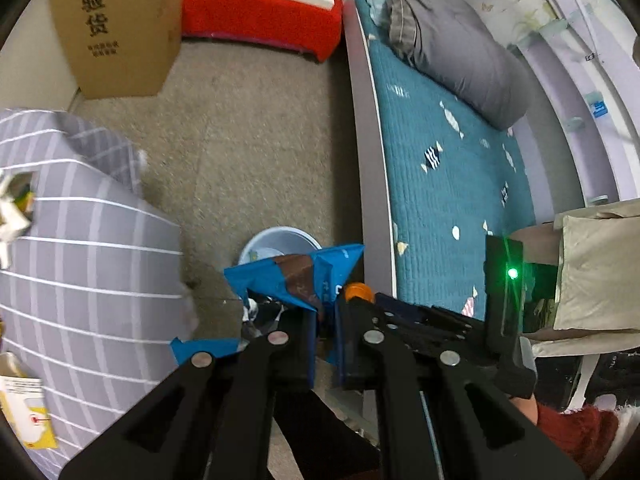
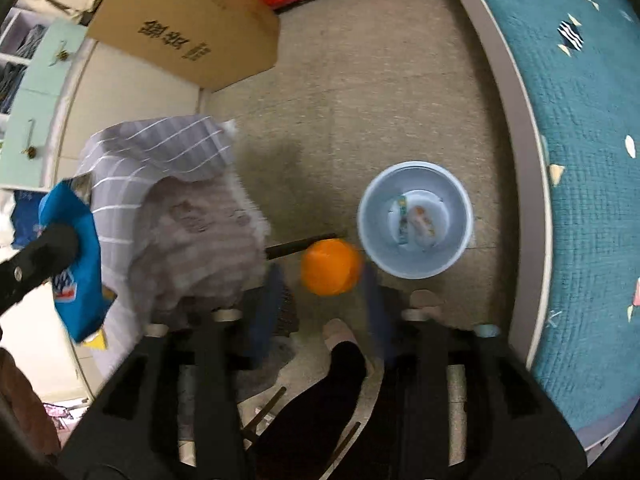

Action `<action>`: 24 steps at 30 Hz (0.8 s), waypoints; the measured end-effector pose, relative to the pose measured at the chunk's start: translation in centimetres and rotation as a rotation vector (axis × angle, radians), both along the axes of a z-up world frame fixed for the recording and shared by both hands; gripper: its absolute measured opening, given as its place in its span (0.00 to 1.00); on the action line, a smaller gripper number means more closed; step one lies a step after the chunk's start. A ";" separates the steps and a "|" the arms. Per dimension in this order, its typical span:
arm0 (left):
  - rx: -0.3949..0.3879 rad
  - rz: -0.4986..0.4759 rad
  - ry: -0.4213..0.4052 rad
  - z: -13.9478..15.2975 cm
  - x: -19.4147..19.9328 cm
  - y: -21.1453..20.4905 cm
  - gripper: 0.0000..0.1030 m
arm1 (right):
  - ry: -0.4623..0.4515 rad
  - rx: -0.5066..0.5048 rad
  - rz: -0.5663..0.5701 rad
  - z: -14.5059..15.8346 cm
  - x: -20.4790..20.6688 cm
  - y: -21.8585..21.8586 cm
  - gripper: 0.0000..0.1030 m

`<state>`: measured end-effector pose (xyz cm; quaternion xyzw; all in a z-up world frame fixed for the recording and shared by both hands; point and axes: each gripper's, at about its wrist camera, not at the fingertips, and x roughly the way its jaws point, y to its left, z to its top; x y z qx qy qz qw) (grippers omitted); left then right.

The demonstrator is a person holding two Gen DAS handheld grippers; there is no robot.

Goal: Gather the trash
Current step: 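Carry both items over the blue bucket and open both tools to drop them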

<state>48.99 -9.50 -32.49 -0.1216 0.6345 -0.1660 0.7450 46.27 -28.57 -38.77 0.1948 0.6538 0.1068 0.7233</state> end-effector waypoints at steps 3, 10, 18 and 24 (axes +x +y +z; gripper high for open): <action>0.009 -0.007 0.027 -1.3 0.5 -1.7 0.07 | 0.026 0.014 -0.029 -0.8 0.6 -1.7 0.53; 0.026 -0.030 0.109 -4.7 0.8 -4.5 0.07 | 0.045 0.006 -0.052 -1.1 0.1 -5.4 0.57; 0.019 -0.019 0.255 -12.0 0.9 -7.3 0.08 | 0.071 -0.010 -0.099 -2.5 -1.2 -8.6 0.64; 0.018 -0.016 0.322 -19.3 1.6 -9.8 0.09 | 0.072 -0.042 -0.112 -6.8 -0.9 -9.9 0.65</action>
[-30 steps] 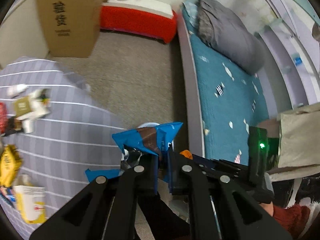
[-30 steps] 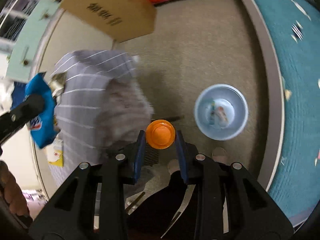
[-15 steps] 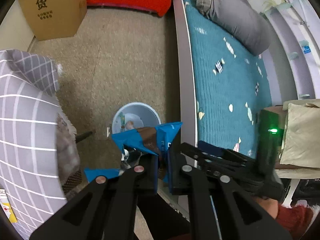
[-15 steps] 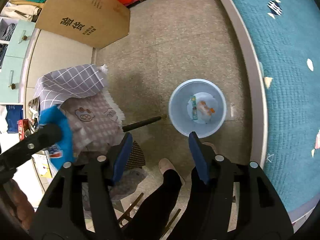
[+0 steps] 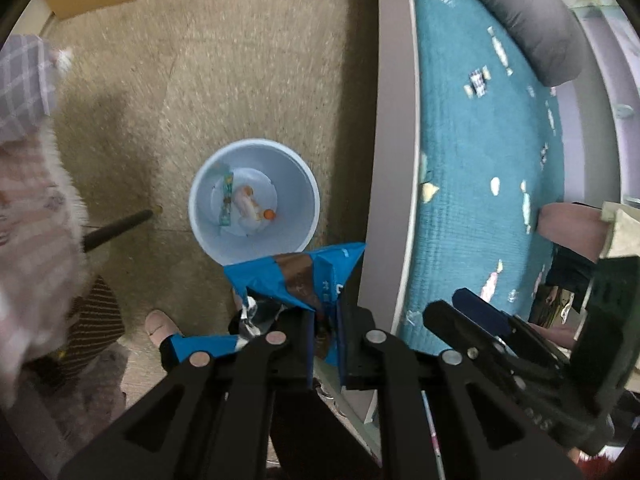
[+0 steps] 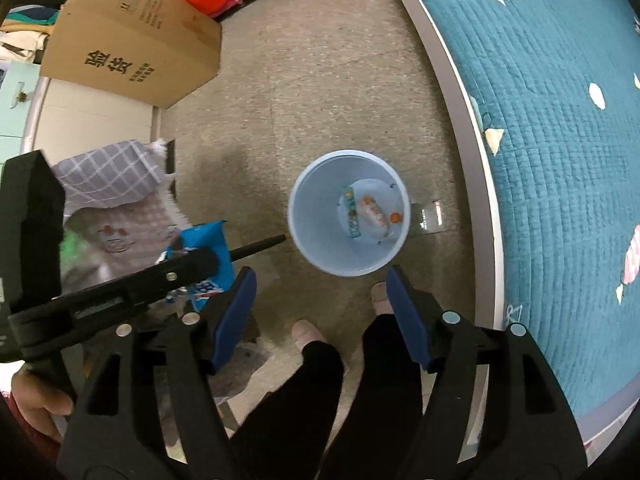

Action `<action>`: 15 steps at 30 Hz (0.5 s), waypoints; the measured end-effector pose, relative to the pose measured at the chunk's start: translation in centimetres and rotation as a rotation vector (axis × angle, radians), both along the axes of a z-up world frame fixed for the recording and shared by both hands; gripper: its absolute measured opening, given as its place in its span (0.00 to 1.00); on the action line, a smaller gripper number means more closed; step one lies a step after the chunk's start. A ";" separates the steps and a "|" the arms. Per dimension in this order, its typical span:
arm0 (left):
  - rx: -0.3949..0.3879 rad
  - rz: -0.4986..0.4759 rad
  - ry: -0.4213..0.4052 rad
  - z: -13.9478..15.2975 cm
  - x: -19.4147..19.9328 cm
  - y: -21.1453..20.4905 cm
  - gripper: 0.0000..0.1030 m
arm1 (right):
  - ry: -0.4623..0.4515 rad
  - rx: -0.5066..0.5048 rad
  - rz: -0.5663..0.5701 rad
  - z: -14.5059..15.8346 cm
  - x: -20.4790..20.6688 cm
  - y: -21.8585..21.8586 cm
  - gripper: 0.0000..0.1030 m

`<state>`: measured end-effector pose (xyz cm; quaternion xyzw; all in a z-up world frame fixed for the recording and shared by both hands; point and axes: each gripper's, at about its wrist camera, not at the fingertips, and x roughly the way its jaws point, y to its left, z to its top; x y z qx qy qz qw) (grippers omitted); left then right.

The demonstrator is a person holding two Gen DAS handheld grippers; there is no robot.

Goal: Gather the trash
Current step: 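Carry both items over the blue bucket and open both tools to drop them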

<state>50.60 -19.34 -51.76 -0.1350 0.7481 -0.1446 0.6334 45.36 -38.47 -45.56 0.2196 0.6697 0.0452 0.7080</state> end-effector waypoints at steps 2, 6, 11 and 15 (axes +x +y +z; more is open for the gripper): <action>0.004 -0.002 0.017 -2.7 0.4 -0.8 0.10 | 0.003 -0.008 -0.012 -2.5 0.3 -0.5 0.65; 0.020 -0.021 0.034 -8.5 1.2 -2.5 0.13 | 0.001 -0.020 -0.044 -6.8 0.6 -1.5 0.65; 0.027 -0.029 0.041 -13.5 2.3 -3.5 0.18 | -0.001 -0.031 -0.101 -11.7 0.7 -2.8 0.65; 0.048 -0.048 0.051 -16.8 3.0 -4.0 0.39 | -0.017 -0.031 -0.127 -13.4 0.4 -3.3 0.65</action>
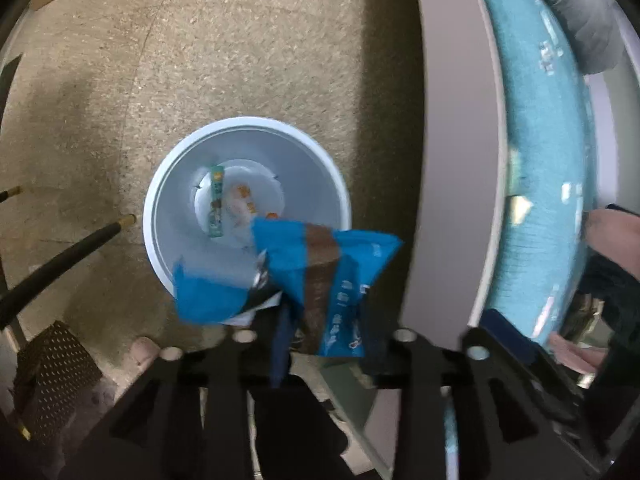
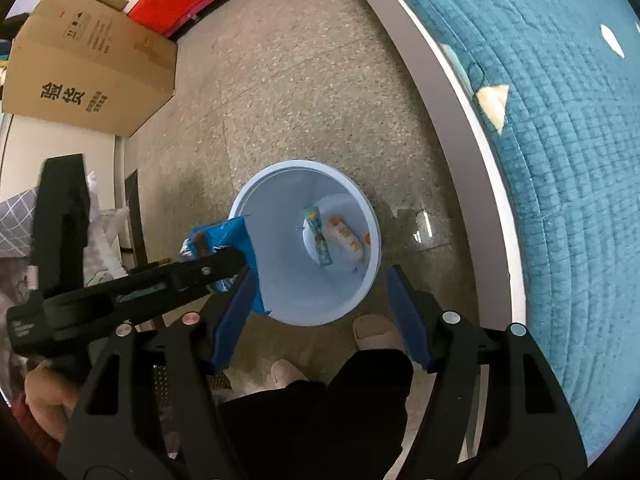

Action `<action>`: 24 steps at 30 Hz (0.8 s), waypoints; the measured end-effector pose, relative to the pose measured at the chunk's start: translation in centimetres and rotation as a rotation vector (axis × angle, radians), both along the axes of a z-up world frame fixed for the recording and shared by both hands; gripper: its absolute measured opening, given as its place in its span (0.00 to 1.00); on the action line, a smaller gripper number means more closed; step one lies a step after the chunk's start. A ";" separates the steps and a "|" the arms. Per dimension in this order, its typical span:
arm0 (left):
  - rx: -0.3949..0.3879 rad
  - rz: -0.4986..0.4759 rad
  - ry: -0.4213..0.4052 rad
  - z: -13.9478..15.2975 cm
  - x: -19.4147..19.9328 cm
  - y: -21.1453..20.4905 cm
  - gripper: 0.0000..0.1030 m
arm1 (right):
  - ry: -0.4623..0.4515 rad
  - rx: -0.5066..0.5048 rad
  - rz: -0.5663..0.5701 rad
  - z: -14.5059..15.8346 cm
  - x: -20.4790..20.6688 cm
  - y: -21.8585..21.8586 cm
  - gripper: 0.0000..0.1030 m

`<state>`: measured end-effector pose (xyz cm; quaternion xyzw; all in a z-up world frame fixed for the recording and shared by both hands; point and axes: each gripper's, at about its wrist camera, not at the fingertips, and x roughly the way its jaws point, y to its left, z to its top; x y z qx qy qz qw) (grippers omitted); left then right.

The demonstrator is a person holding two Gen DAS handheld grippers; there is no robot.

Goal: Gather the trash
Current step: 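Carry both items over the blue bucket and open both tools to drop them, then move both tools back over the table toward the remaining trash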

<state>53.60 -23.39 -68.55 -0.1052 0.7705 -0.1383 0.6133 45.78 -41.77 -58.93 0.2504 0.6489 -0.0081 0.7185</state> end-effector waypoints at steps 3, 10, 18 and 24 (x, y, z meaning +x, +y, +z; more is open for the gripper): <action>0.007 0.003 0.046 -0.7 0.0 0.2 0.52 | 0.006 -0.006 -0.006 -0.1 -0.4 -0.1 0.65; 0.029 0.049 0.011 5.7 -0.5 1.9 0.67 | 0.021 0.014 -0.007 4.4 -0.7 0.4 0.65; 0.033 0.108 -0.114 19.7 -2.4 5.4 0.70 | -0.033 0.051 0.116 14.7 0.3 3.0 0.65; 0.080 0.188 -0.290 30.1 -4.2 10.9 0.72 | -0.149 0.083 0.302 23.2 2.1 8.8 0.66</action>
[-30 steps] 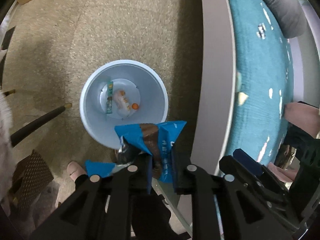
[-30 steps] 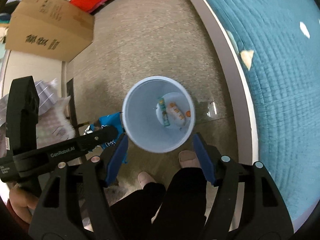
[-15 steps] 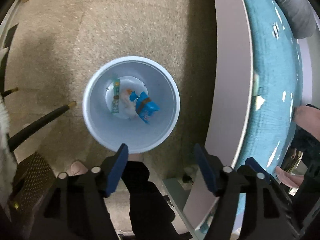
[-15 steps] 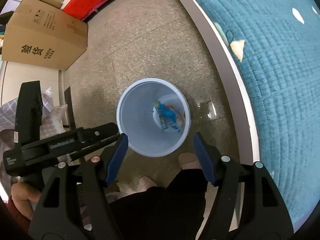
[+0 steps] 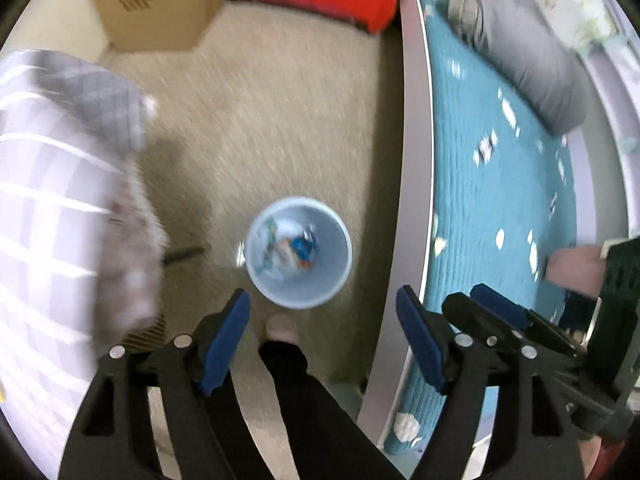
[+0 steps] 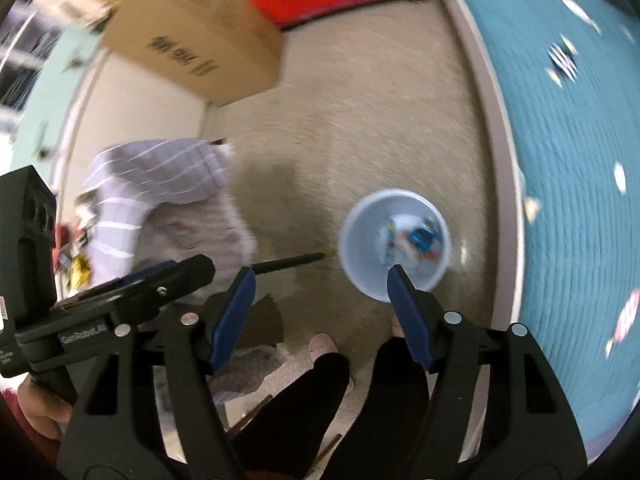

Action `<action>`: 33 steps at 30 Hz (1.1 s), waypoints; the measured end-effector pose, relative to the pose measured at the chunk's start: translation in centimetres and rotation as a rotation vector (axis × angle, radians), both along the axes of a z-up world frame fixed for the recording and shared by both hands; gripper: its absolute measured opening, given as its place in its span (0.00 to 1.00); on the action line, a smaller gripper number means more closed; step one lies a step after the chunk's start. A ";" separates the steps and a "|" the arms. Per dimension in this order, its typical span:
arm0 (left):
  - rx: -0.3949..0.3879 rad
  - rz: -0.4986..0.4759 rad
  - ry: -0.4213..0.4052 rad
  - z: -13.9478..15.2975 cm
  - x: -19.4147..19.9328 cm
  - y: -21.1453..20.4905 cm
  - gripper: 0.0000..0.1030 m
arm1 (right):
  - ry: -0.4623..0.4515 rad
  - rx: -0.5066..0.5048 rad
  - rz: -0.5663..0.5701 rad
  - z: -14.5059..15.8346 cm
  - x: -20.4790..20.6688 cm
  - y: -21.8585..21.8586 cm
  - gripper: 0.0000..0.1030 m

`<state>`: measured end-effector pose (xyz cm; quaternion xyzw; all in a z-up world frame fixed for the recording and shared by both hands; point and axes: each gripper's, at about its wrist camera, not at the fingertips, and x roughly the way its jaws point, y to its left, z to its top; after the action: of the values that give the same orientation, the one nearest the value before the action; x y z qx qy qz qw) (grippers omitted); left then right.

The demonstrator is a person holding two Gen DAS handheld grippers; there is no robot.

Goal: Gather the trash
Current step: 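Move both tools back over the table toward the remaining trash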

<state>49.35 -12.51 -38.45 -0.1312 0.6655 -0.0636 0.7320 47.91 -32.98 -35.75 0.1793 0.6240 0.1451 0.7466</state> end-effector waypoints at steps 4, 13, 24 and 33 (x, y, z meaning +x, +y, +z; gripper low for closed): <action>0.042 0.105 -0.100 5.3 -1.3 5.1 0.72 | -0.063 0.023 0.130 3.9 0.7 4.9 0.66; 0.071 0.352 -0.174 10.5 -4.4 20.3 0.73 | -0.119 0.095 0.290 7.2 1.2 17.0 0.66; 0.101 0.368 -0.184 11.5 -4.9 31.9 0.73 | -0.071 0.265 0.231 6.3 5.0 30.7 0.66; 0.120 0.277 -0.173 10.4 -3.2 34.3 0.73 | 0.015 0.322 0.170 2.9 8.0 35.7 0.66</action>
<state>46.18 21.79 -28.09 -0.1718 0.5781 0.0665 0.7949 55.93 2.74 -32.82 0.2444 0.6110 0.3045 0.6886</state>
